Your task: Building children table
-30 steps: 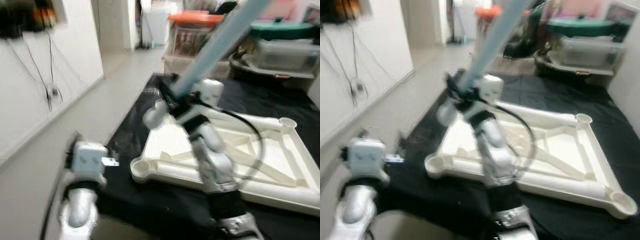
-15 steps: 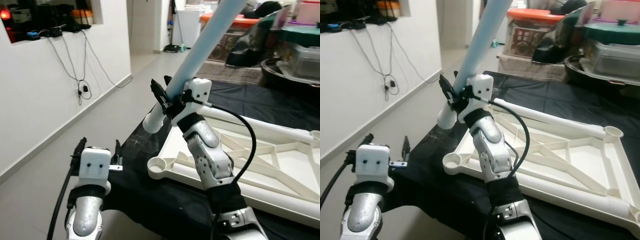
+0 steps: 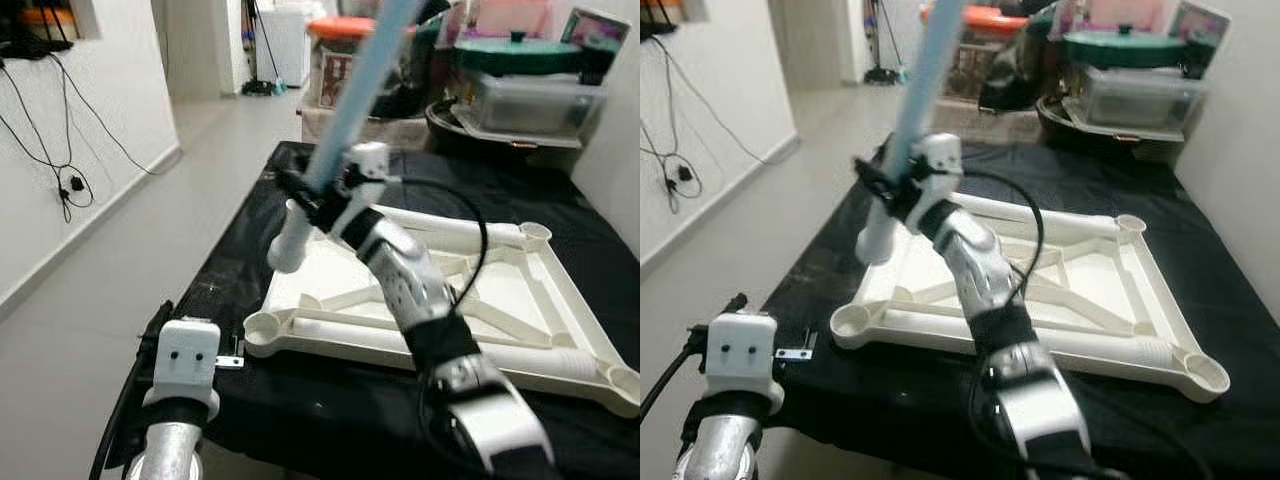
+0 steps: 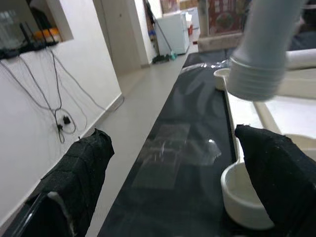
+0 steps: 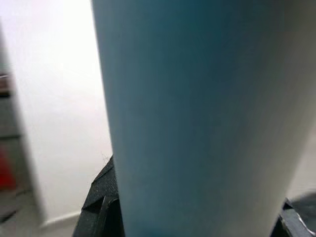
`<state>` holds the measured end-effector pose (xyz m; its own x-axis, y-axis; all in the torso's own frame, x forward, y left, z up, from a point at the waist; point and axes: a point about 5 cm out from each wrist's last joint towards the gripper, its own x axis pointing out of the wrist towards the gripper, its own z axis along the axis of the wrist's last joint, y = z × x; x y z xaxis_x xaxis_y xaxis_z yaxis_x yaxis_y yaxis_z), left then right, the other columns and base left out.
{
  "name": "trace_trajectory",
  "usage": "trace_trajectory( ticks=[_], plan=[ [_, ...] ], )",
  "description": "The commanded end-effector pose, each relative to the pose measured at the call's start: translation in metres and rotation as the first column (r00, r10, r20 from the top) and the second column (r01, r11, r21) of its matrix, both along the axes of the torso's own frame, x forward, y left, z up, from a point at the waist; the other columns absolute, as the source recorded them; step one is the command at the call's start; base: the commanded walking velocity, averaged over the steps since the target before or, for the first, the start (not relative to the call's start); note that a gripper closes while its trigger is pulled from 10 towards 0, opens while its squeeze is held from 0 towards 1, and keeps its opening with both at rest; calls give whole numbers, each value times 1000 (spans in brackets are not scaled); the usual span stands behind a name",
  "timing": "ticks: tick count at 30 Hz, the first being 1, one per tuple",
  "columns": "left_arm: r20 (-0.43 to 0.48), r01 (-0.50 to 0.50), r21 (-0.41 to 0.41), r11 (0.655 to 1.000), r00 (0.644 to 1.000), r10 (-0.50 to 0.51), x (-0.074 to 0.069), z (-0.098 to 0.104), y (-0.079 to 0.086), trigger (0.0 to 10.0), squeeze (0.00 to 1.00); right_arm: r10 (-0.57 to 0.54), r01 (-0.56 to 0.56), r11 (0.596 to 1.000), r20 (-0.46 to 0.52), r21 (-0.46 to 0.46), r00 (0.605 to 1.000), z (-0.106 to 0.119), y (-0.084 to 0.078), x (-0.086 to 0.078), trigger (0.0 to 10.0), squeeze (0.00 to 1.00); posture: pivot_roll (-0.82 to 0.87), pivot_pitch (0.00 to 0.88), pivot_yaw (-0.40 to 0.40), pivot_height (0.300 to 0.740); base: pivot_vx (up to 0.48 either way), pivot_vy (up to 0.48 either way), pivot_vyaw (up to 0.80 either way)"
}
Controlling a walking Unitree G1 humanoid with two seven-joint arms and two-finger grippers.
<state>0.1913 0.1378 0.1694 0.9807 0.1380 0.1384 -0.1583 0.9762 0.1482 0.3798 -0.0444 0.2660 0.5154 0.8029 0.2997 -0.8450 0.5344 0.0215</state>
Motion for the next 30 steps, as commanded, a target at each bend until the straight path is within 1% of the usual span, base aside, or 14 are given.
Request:
trace_trajectory(
  ticks=[1, 2, 3, 4, 5, 9, 13, 17, 19, 20, 22, 23, 26, 30],
  plan=[
    [-19, -2, -24, 1000, 1000, 1, -6, 1, 0, 10000, 0, 83, -84, 996, -17, -14, 996, 2, -1, 4, 10000, 0, 127, 163, -62, 740, 0, 0, 0],
    [-19, -2, -24, 1000, 1000, 1, -6, 1, 0, 10000, 0, 83, -84, 996, -17, -14, 996, 2, -1, 4, 10000, 0, 127, 163, -62, 740, 0, 0, 0],
    [-23, -6, -24, 1000, 1000, 5, -8, 2, 0, 10000, 0, 116, -116, 993, -15, -37, 993, 3, -1, 5, 10000, 0, 127, 163, -62, 740, 0, 0, 0],
    [-31, -4, -27, 1000, 1000, 3, -12, 3, 0, 10000, 0, 167, -168, 984, -18, -63, 986, 5, 0, 5, 10000, 0, 134, 193, -63, 740, 0, 0, 0],
    [-31, -4, -27, 1000, 1000, 3, -12, 3, 0, 10000, 0, 167, -168, 984, -18, -63, 986, 5, 0, 5, 10000, 0, 134, 193, -63, 740, 0, 0, 0],
    [-65, 16, -38, 999, 998, -18, -24, 4, -5, 10000, 0, 309, -309, 945, -19, -105, 951, 11, 3, 3, 10000, 0, 158, 249, -56, 740, 0, 0, 0],
    [-80, 27, -46, 999, 996, -31, -32, 6, -9, 10000, 0, 348, -346, 928, -11, -139, 938, 11, 4, 2, 10000, 0, 177, 270, -48, 740, 0, 0, 0],
    [-88, 29, -47, 998, 996, -33, -35, 8, -10, 10000, 0, 393, -391, 912, -4, -121, 919, 14, 2, 1, 10000, 0, 189, 280, -45, 740, 0, 0, 0],
    [-101, 26, -46, 999, 994, -30, -38, 8, -8, 10000, 0, 503, -499, 861, 14, -101, 864, 19, -3, -3, 10000, 0, 185, 287, -37, 740, 0, 0, 0],
    [-101, 26, -46, 999, 994, -30, -38, 8, -8, 10000, 0, 503, -499, 861, 14, -101, 864, 19, -3, -3, 10000, 0, 185, 287, -37, 740, 0, 0, 0],
    [-113, 25, -46, 999, 993, -30, -39, 7, -8, 10000, 0, 586, -582, 809, 34, -84, 809, 23, -6, -7, 10000, 0, 183, 287, -35, 740, 0, 0, 0],
    [-113, 25, -46, 999, 993, -30, -39, 7, -8, 10000, 0, 586, -582, 809, 34, -84, 809, 23, -6, -7, 10000, 0, 183, 287, -35, 740, 0, 0, 0],
    [-122, 37, -48, 998, 992, -43, -39, 6, -10, 10000, 0, 650, -646, 759, 46, -76, 759, 26, -5, -11, 10000, 0, 184, 284, -31, 740, 0, 0, 0],
    [-125, 38, -46, 998, 991, -44, -40, 7, -10, 10000, 0, 663, -658, 748, 46, -89, 747, 24, -3, -12, 10000, 0, 187, 280, -32, 740, 0, 0, 0]
  ],
)
